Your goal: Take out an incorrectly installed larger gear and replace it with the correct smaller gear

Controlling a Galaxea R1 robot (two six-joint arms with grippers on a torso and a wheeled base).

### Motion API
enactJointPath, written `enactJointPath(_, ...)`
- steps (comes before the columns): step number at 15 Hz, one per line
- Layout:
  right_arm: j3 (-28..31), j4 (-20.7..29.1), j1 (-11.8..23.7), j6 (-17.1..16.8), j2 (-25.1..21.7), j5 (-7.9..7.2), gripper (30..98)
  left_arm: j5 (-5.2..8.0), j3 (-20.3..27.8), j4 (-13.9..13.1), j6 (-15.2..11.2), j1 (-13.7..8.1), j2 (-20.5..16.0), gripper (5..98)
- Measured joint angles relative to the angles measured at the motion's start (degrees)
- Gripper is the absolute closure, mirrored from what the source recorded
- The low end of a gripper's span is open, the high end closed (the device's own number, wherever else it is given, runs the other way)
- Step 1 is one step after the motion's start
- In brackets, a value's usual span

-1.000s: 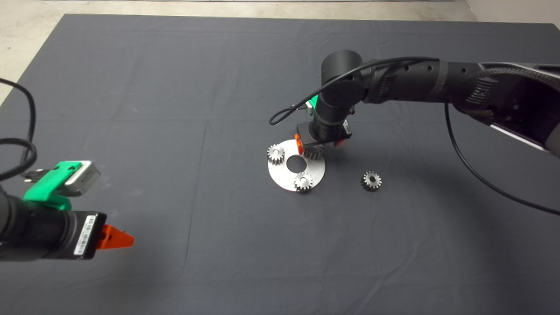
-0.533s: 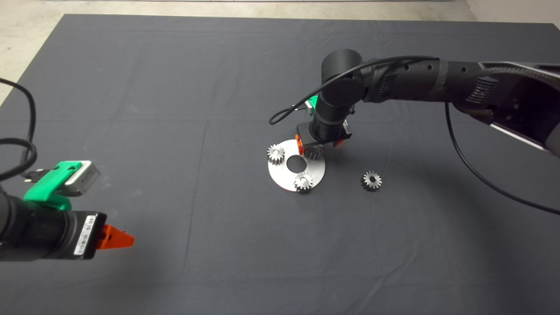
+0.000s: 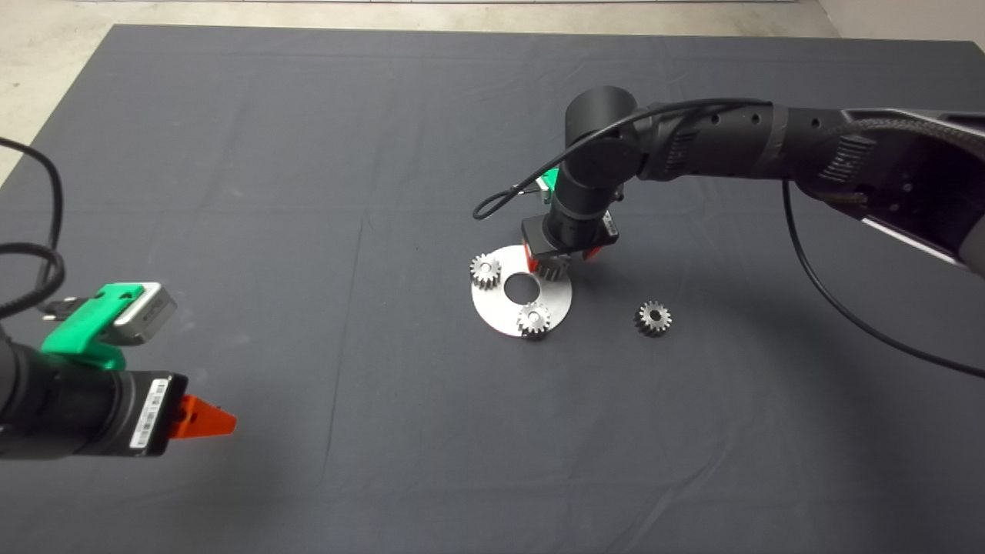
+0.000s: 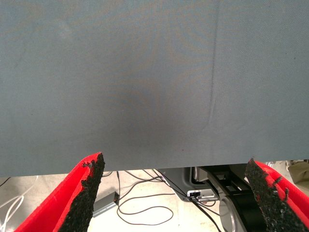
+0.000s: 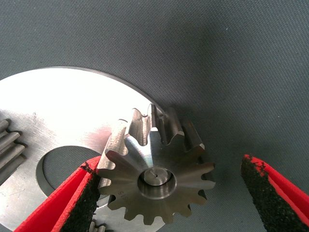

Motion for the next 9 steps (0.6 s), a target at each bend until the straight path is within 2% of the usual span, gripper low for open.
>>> enactJointPath(2,0.0,-0.01,0.0,0.02,0.02,0.0,57.7,0.0,0.0,0.0,0.0,0.0,0.0,29.2)
enactJointPath(9,0.02,-0.01,0.0,0.0,0.02,0.02,57.8,0.0,0.0,0.0,0.06,-0.02,-0.02,29.2)
